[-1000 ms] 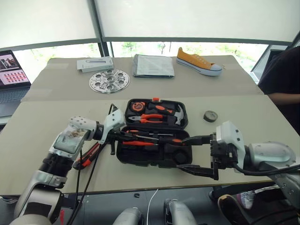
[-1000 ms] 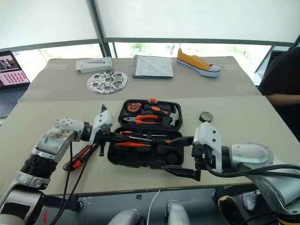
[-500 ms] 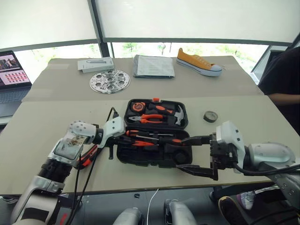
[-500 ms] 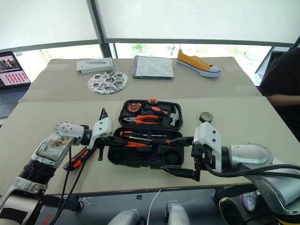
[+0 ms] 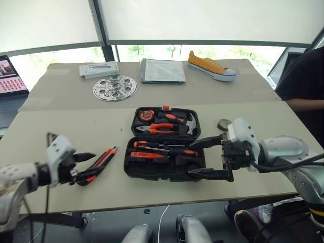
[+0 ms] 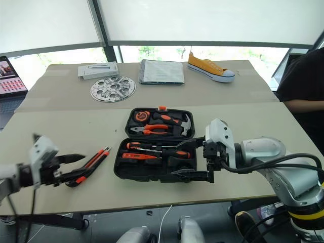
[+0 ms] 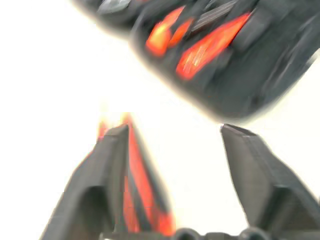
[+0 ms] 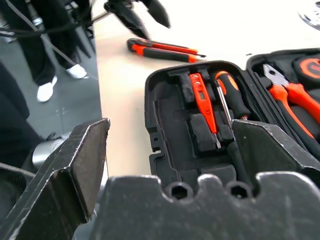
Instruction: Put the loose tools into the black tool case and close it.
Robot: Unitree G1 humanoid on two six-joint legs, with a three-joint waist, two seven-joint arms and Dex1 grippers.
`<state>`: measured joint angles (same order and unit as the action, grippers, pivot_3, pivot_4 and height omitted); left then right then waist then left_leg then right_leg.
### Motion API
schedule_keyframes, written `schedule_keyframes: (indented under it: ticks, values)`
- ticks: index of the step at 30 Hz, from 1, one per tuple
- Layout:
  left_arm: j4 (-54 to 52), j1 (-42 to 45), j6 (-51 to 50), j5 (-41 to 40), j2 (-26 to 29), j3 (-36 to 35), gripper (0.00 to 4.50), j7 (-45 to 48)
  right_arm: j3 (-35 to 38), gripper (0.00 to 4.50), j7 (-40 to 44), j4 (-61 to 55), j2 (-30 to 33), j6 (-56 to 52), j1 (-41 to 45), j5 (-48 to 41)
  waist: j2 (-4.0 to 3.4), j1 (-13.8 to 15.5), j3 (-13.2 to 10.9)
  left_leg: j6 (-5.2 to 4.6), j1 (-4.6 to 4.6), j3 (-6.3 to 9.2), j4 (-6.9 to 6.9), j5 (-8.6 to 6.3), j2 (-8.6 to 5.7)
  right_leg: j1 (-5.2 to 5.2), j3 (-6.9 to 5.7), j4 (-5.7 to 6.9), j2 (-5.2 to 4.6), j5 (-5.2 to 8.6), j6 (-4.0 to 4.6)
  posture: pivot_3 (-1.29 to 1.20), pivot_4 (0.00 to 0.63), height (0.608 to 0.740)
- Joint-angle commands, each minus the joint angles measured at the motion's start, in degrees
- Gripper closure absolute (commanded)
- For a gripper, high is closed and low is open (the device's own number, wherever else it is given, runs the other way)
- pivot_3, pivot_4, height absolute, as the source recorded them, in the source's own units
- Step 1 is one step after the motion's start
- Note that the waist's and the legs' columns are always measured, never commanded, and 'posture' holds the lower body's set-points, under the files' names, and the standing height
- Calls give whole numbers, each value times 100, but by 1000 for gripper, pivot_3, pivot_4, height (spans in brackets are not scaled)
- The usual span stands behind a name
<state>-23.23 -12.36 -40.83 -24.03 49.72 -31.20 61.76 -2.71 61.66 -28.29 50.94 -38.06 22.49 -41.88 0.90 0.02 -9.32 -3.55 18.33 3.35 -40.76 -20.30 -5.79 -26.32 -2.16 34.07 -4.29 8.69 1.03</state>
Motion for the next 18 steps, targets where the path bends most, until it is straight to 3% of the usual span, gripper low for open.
schedule_keyframes:
  ticks: [1, 6, 12, 18]
  values:
    - [-472, -599, -155, 50, -1, -729, 22, -221, -157, 0, 301, 139, -115, 282, 222, 158, -2, 68, -1, 0, -3, 0, 0, 0, 0, 4, 0, 1, -2, 0, 0, 0, 150, 739]
    - [-654, -690, -210, 117, 8, -432, 22, -664, -272, 0, 441, 238, -238, 340, 305, 304, -2, 163, -1, 7, -1, 1, -1, -4, -2, 11, -3, 0, -8, 0, -2, 0, 150, 739]
    - [-145, 384, -761, 233, 241, 703, 22, -1215, -149, 0, 397, 52, -236, 298, 202, 320, -2, 161, -1, 6, -1, 3, -1, -3, -2, 6, -2, 7, -6, -2, 0, 0, 150, 739]
    - [529, 1037, -653, 629, 507, 2011, 22, -1254, -17, 0, 51, -314, -271, 206, 12, 276, -2, 44, -1, 4, -1, 0, 5, -3, -2, -5, -8, 1, 0, -3, 2, 0, 150, 739]
